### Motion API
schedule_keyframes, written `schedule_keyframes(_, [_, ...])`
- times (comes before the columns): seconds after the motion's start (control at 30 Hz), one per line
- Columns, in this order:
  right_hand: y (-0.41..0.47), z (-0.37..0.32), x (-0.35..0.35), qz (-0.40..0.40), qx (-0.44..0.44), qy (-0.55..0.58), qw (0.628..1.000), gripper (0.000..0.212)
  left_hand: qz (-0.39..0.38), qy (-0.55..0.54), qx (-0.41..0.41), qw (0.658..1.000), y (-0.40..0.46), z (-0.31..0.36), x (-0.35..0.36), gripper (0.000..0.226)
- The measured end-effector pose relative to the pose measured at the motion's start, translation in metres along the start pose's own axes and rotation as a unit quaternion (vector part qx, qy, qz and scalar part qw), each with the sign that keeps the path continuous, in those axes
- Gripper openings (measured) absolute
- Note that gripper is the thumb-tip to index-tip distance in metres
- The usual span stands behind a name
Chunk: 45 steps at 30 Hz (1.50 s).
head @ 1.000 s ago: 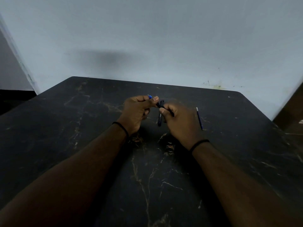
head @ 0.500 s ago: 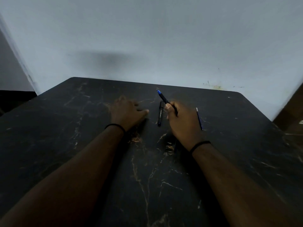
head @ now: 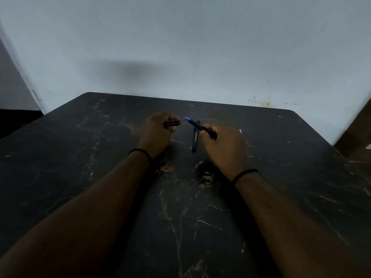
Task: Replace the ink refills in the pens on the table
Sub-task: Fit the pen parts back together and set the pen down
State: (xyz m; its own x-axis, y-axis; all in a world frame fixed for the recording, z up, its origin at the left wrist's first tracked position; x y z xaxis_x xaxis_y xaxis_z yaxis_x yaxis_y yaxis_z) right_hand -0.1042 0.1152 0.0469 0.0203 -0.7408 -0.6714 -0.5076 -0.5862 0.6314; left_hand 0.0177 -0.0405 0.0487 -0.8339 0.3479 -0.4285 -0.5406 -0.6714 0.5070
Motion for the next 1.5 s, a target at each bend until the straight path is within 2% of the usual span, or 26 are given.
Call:
schedule_keyframes(0.17, [0.000, 0.000, -0.004, -0.027, 0.011, -0.017, 0.999, 0.023, -0.018, -0.080, -0.019, 0.996, 0.001, -0.006, 0.005, 0.027])
schedule_keyframes(0.43, [0.001, 0.001, -0.004, -0.038, 0.009, -0.037, 0.999, 0.021, -0.057, -0.108, -0.011, 0.992, -0.001, -0.002, 0.009, 0.026])
schedule_keyframes(0.63, [0.001, -0.004, 0.001, -0.065, -0.029, -0.035, 0.997, 0.028, -0.140, -0.122, -0.010, 0.983, -0.008, 0.007, 0.018, 0.030])
schedule_keyframes(0.73, [0.003, -0.005, 0.002, -0.058, -0.050, -0.044, 0.996, 0.021, -0.144, -0.265, -0.071, 0.951, -0.008, 0.005, 0.022, 0.032])
schedule_keyframes(0.83, [0.004, -0.005, 0.003, -0.035, -0.058, -0.029, 0.997, 0.014, -0.084, -0.388, -0.126, 0.909, -0.004, -0.002, 0.018, 0.021])
schedule_keyframes(0.9, [0.005, -0.004, 0.003, -0.021, -0.052, -0.011, 0.998, 0.016, -0.044, -0.383, -0.153, 0.910, -0.004, -0.011, 0.014, 0.027])
schedule_keyframes(0.97, [0.004, -0.004, 0.002, -0.010, -0.048, 0.008, 0.999, 0.016, -0.042, -0.350, -0.171, 0.920, -0.004, -0.018, 0.013, 0.038])
schedule_keyframes(1.07, [0.004, -0.005, -0.002, 0.018, -0.048, 0.019, 0.999, 0.016, -0.069, -0.349, -0.172, 0.919, -0.005, -0.019, 0.015, 0.032])
schedule_keyframes(1.2, [0.004, -0.001, -0.003, 0.007, -0.051, 0.022, 0.998, 0.007, -0.101, -0.409, -0.174, 0.890, -0.008, -0.011, 0.019, 0.019])
schedule_keyframes(1.37, [0.002, -0.002, 0.002, -0.017, -0.040, 0.011, 0.999, 0.038, -0.131, -0.457, -0.177, 0.862, -0.011, -0.005, 0.020, 0.018])
schedule_keyframes(1.43, [0.003, 0.001, 0.006, -0.041, -0.011, 0.033, 0.999, 0.034, -0.138, -0.470, -0.182, 0.852, -0.012, -0.004, 0.020, 0.021])
schedule_keyframes(1.5, [0.004, 0.004, 0.010, -0.052, 0.022, 0.071, 0.996, 0.015, -0.138, -0.476, -0.188, 0.848, -0.011, -0.005, 0.021, 0.027])
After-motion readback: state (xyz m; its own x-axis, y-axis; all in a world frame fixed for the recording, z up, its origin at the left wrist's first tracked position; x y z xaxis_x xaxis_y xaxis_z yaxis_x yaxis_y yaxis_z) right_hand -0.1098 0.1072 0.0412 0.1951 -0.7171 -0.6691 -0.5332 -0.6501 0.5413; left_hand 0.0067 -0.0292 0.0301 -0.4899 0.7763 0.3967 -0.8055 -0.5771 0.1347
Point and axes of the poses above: each hand's wrist, its own y-axis towards the middle knuckle, its own x-axis out of the palm, z = x × y, the point moved 7 cm from there along y, towards the middle knuckle, and after that the axes turned 11 degrees about -y, right-handed, at the moved point
